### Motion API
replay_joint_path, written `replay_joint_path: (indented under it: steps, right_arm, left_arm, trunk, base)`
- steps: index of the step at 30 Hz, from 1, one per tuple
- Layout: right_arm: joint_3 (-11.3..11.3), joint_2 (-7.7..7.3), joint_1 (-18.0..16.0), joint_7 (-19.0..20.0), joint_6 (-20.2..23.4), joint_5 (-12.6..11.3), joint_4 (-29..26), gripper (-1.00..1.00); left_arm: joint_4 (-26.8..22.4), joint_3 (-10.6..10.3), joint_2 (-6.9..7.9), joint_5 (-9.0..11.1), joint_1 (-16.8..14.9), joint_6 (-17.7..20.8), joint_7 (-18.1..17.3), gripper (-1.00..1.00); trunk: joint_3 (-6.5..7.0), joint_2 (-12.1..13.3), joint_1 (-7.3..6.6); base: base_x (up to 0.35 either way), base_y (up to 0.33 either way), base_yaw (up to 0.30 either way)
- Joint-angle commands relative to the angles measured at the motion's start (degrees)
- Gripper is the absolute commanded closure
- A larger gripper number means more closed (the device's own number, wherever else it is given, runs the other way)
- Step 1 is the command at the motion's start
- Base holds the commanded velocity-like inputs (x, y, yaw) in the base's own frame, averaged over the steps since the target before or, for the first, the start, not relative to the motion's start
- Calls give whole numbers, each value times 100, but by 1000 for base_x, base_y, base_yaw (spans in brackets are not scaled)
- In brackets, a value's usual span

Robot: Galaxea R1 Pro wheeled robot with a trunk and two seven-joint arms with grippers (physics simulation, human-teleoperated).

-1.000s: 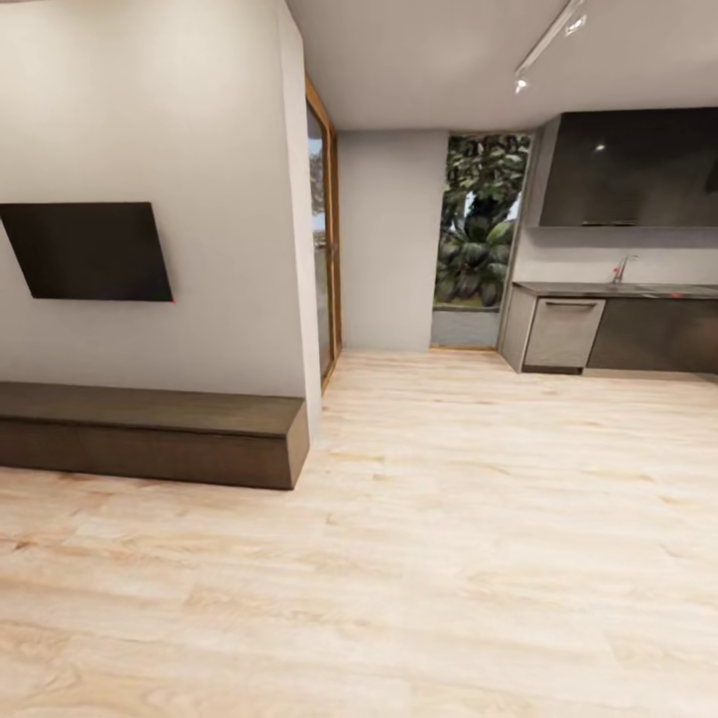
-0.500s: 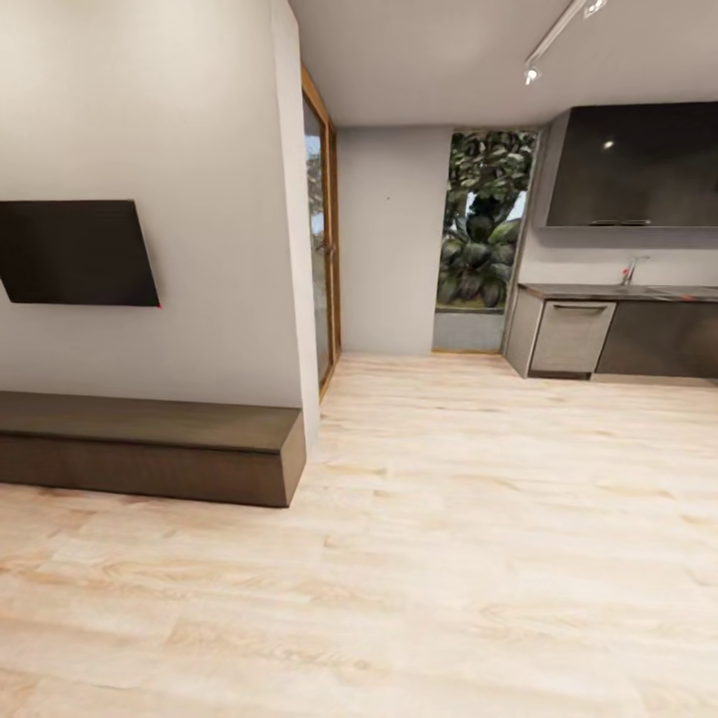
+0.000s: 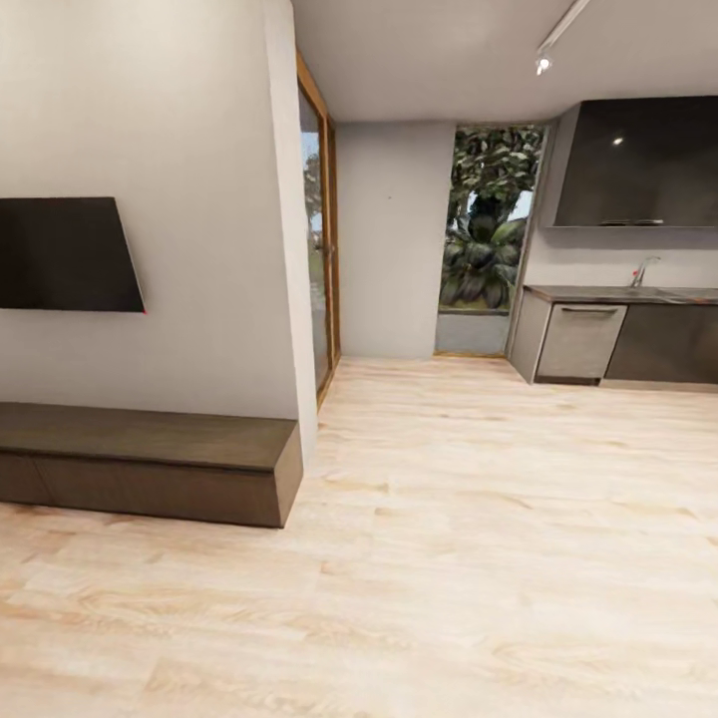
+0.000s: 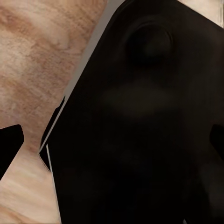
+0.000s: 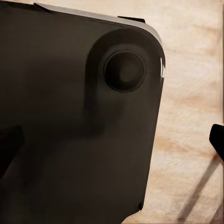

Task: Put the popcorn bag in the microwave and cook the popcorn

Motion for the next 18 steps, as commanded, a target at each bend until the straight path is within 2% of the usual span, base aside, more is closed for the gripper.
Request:
replay_joint_path:
  steps: [1,18]
  right_arm:
    - [-4,0,-1,-4,-11,58,-1,-100]
    - [-6,0,-1,-4,-13,56,0,-100]
  left_arm:
    - [-17,12,-1,1,1,37,23,-100]
    - [-24,5,-11,1,1,-36,31,-100]
  trunk:
    - [-5,-2,3]
    - [-5,-2,3]
  base:
    - [341,0,0]
    - [331,-11,0]
